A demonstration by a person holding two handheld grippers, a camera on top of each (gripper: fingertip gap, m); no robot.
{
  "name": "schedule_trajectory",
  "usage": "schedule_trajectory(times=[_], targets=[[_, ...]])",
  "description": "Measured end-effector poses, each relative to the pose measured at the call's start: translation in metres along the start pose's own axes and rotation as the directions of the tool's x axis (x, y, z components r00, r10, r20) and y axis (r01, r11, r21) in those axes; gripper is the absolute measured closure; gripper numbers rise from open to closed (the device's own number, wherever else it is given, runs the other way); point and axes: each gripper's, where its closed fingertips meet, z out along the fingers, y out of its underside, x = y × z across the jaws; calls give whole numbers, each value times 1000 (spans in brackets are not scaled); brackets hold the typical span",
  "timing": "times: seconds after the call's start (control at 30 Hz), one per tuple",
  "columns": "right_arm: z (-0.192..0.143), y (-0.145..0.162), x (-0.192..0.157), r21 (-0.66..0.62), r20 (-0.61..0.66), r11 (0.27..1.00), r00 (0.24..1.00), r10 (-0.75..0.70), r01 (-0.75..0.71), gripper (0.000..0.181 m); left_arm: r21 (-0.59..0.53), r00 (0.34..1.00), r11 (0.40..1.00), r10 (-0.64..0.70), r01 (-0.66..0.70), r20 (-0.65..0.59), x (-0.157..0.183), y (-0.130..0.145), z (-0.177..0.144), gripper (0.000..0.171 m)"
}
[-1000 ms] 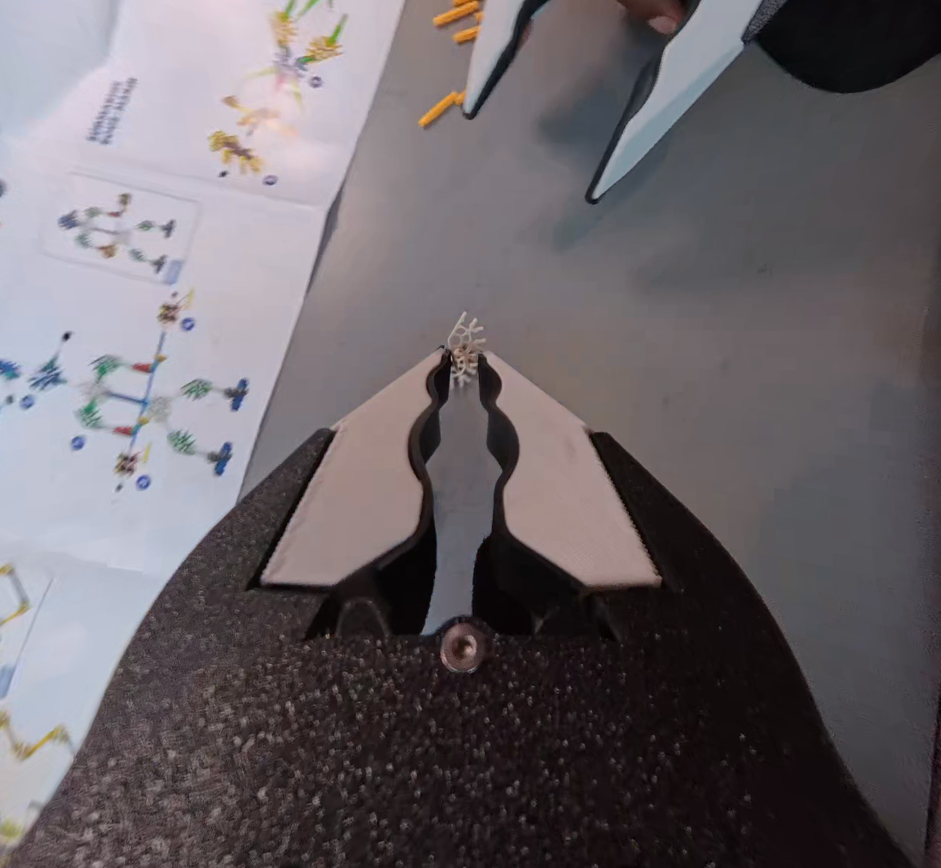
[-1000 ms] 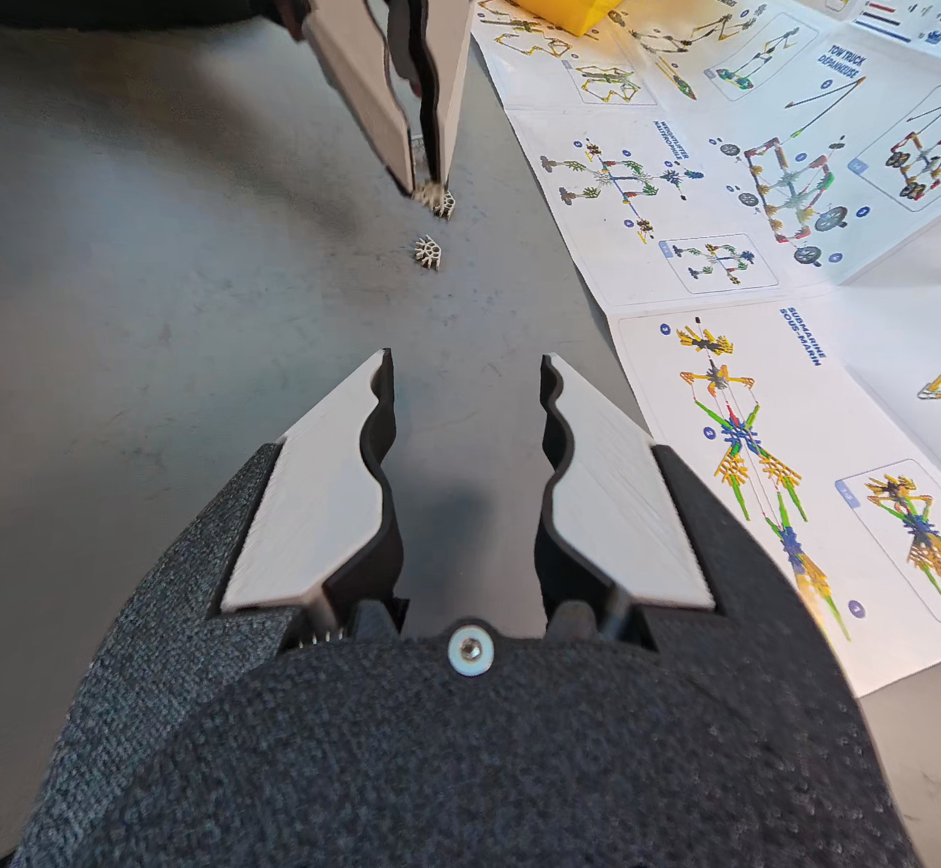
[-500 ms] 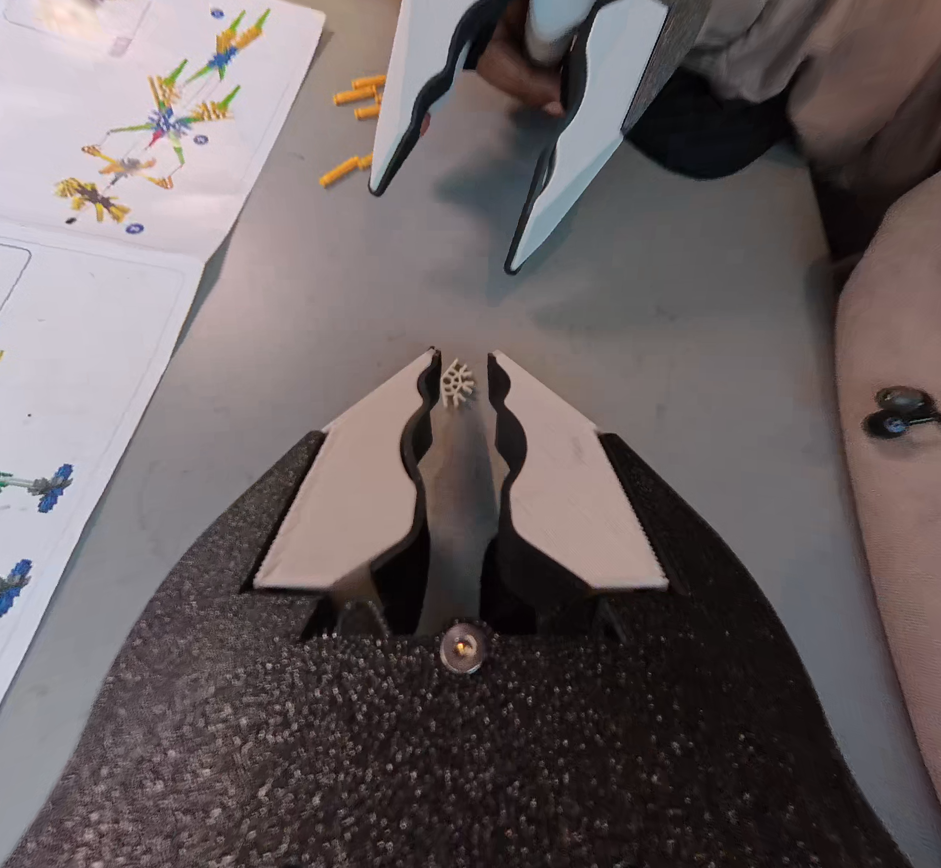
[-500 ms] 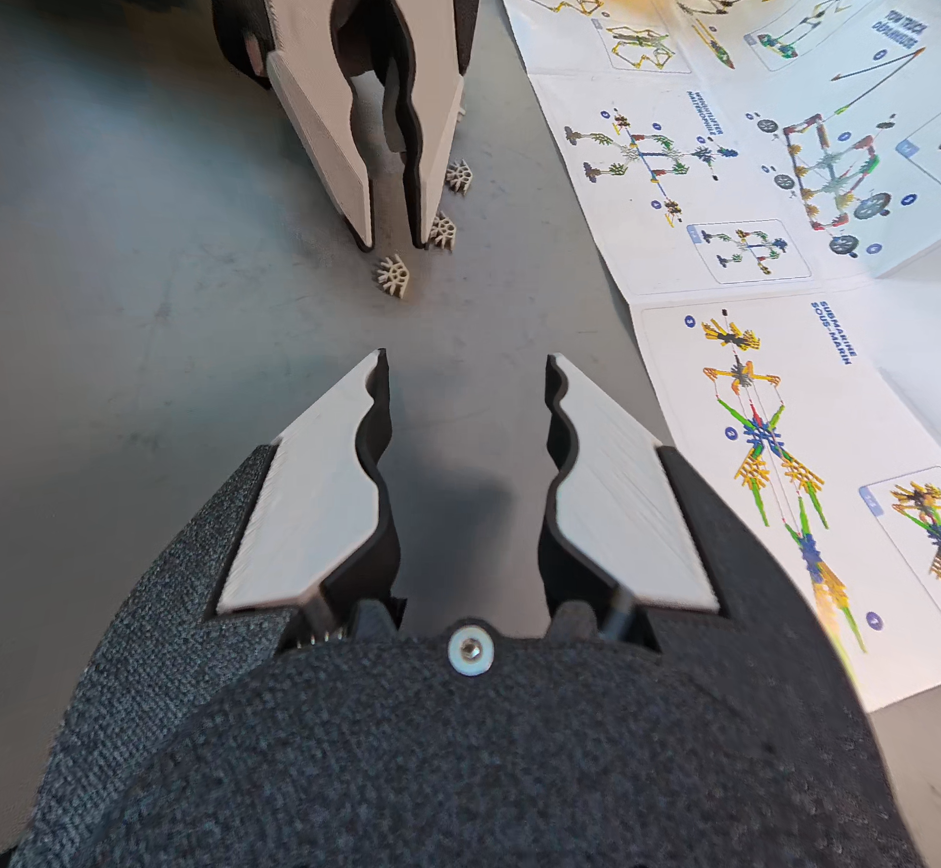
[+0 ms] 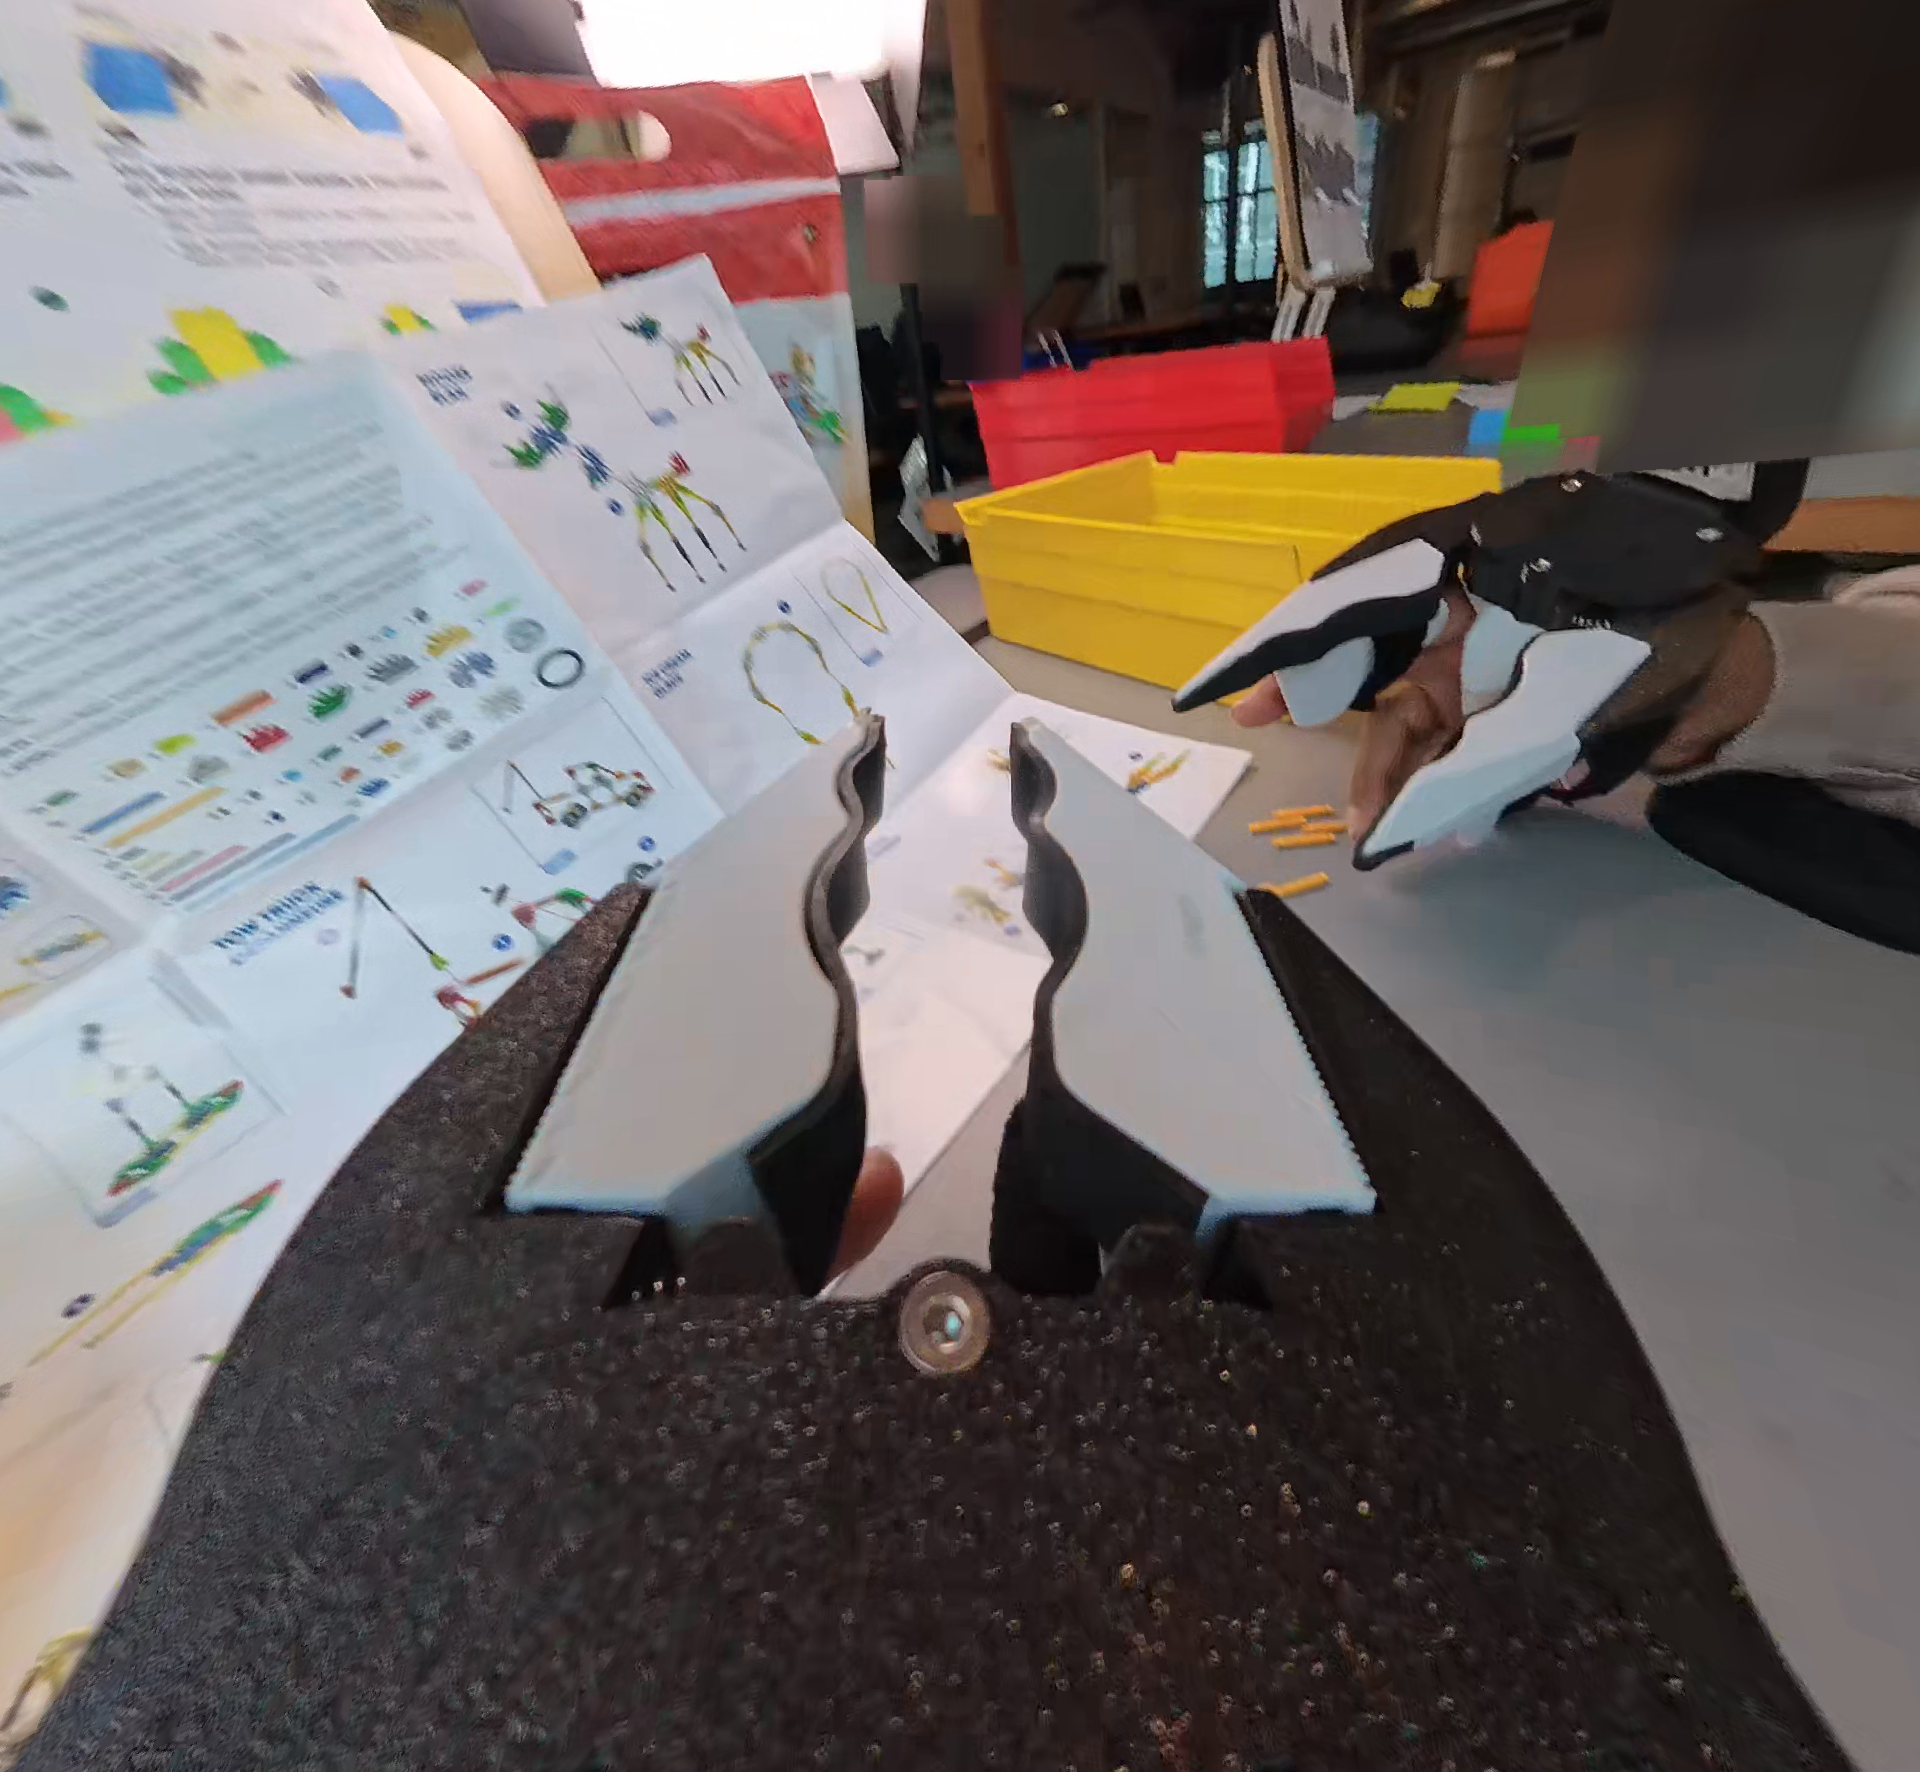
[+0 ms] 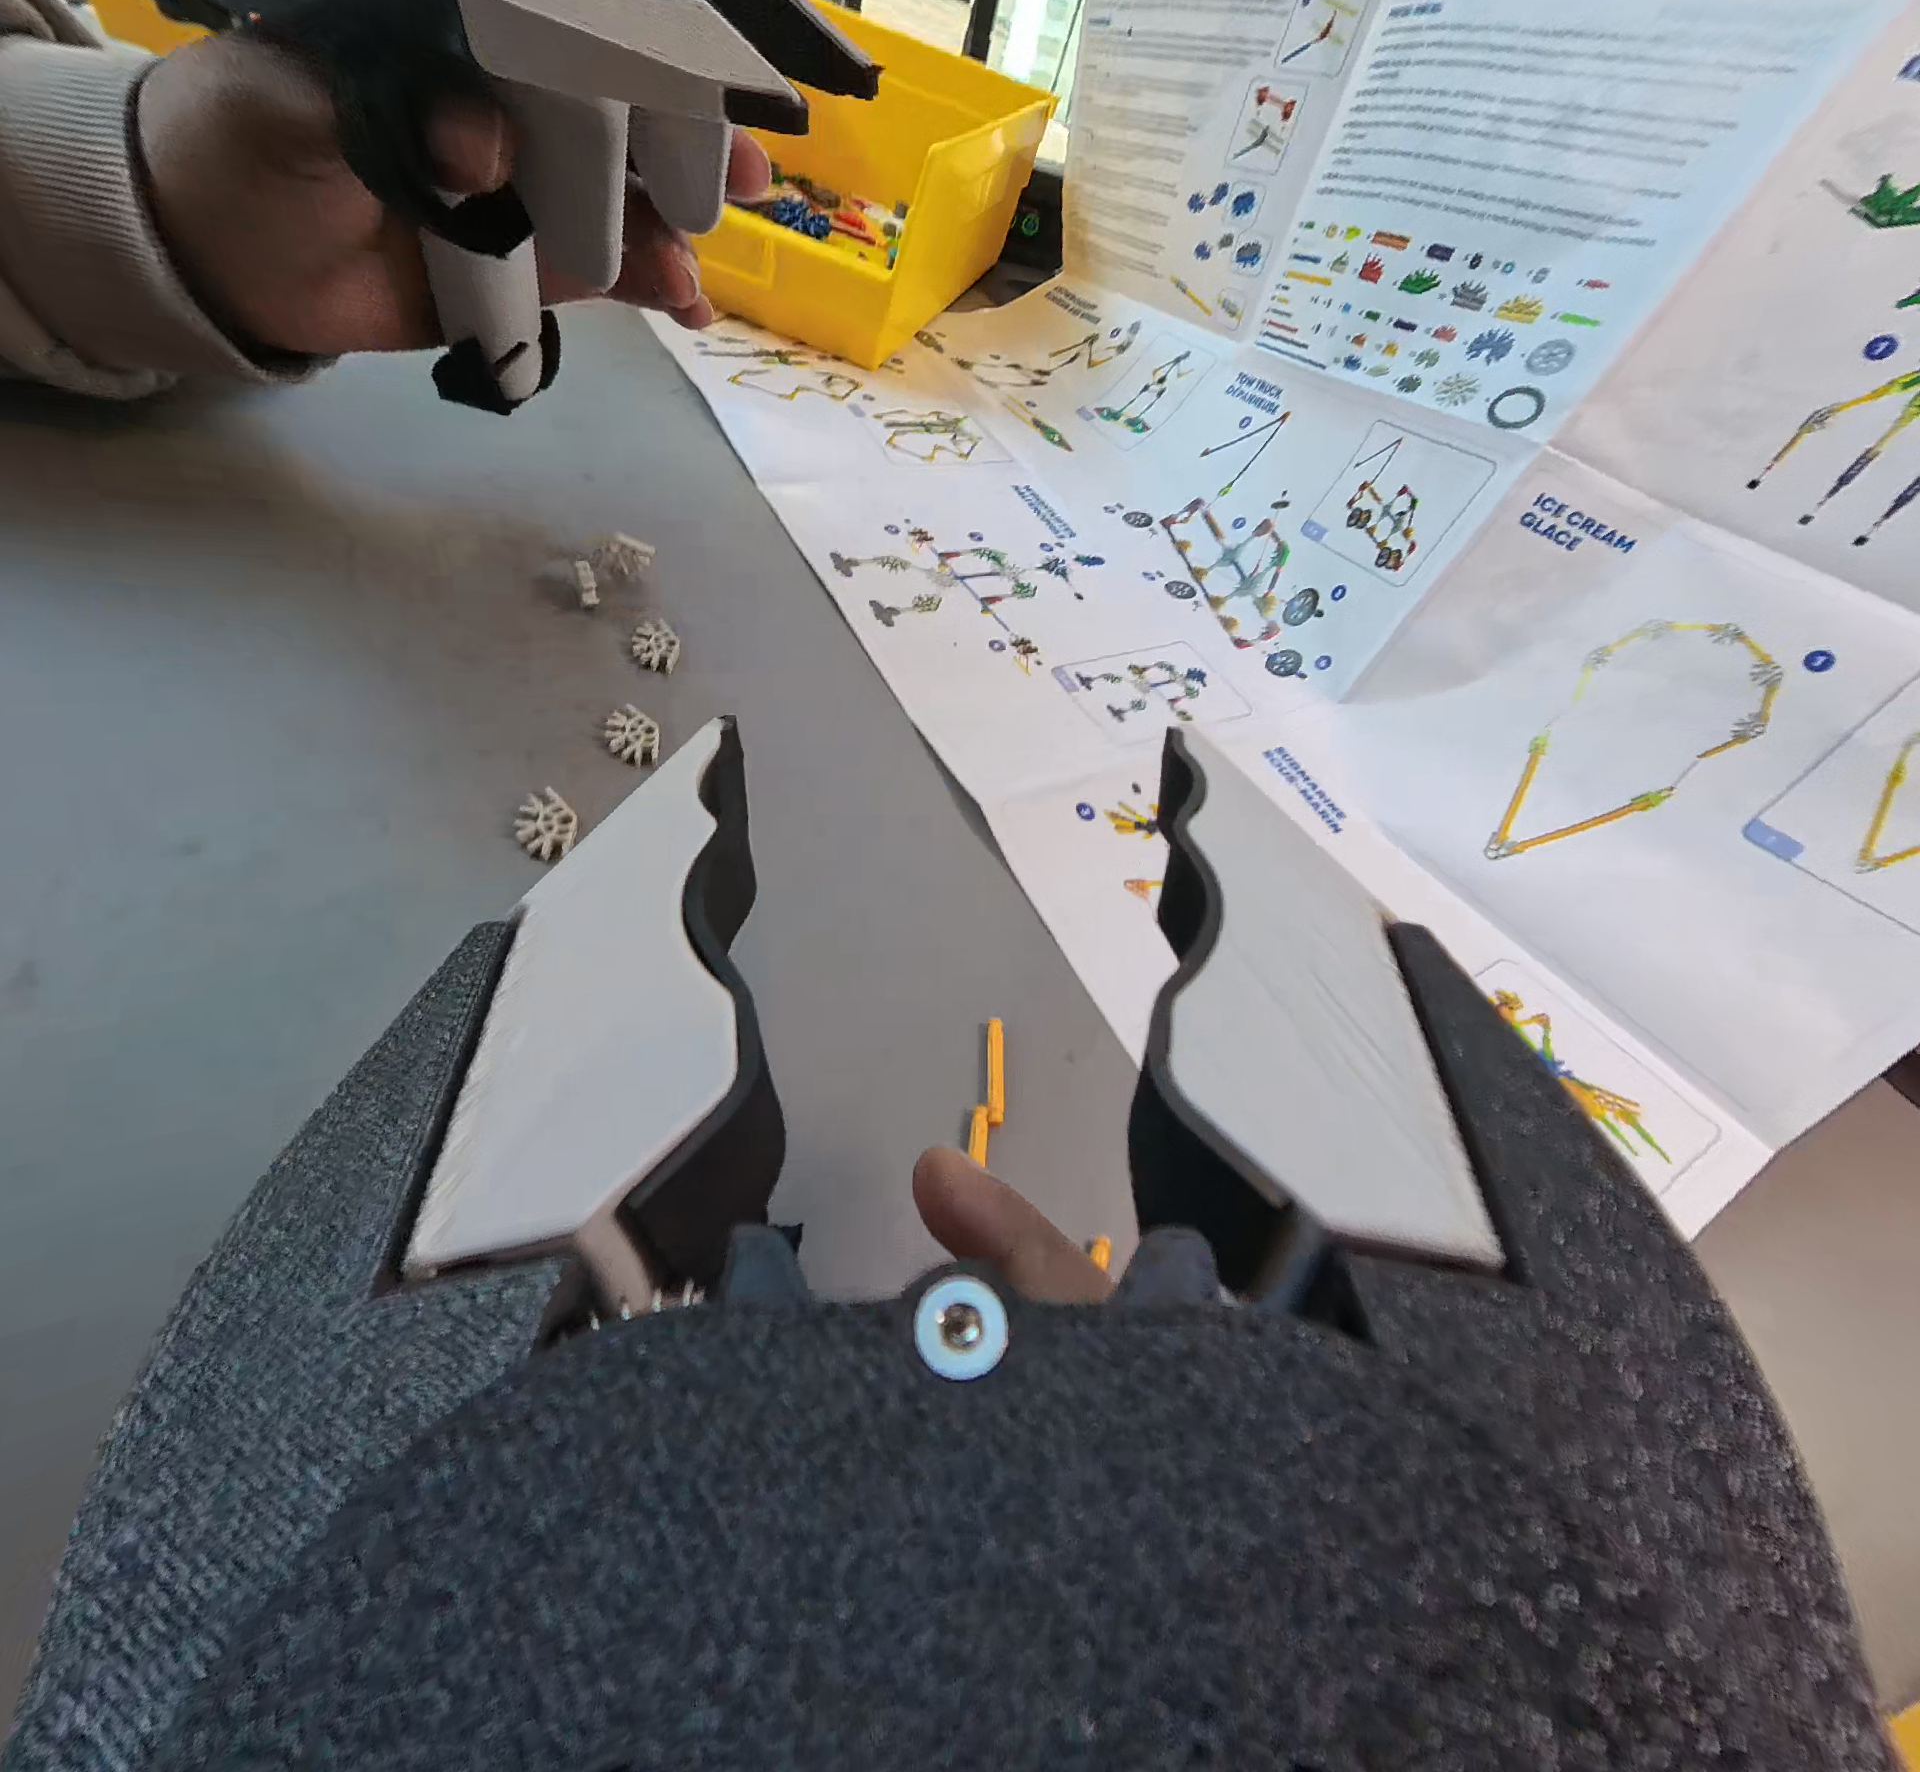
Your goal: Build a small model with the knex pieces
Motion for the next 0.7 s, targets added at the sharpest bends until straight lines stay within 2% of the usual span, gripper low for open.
schedule_trajectory(times=[0.1, 0.2, 0.27, 0.33, 0.4, 0.47, 0.6, 0.7], targets=[[15, -18, 5, 63, 10, 997, 999, 40, -40, 101, 97, 997, 994, 40, -46, 68, -20, -23, -1, 135], [32, -35, 18, 72, -11, 997, 1000, -5, 6, 105, 91, 998, 995, -49, 45, 39, -32, -26, 2, 124], [42, -52, 25, 117, -4, 993, 1000, 1, 0, 117, 82, 992, 991, -114, 110, 50, -45, -21, 1, 127], [51, -66, 32, 176, 4, 983, 999, 43, -43, 126, 42, 983, 987, -157, 154, 97, -60, -8, -3, 142], [58, -62, 31, 188, 33, 978, 995, 91, -95, 130, 16, 979, 983, -182, 182, 94, -66, 3, -9, 146], [58, -46, 23, 154, 66, 982, 993, 102, -112, 134, -11, 974, 978, -206, 208, 99, -71, 12, -16, 147], [43, -31, 12, 107, 83, 991, 994, 68, -77, 141, -43, 957, 959, -277, 281, 85, -71, 23, -21, 147], [36, -26, 8, 64, 77, 998, 997, 9, -14, 142, -76, 958, 956, -283, 285, 40, -62, 32, -14, 149]])
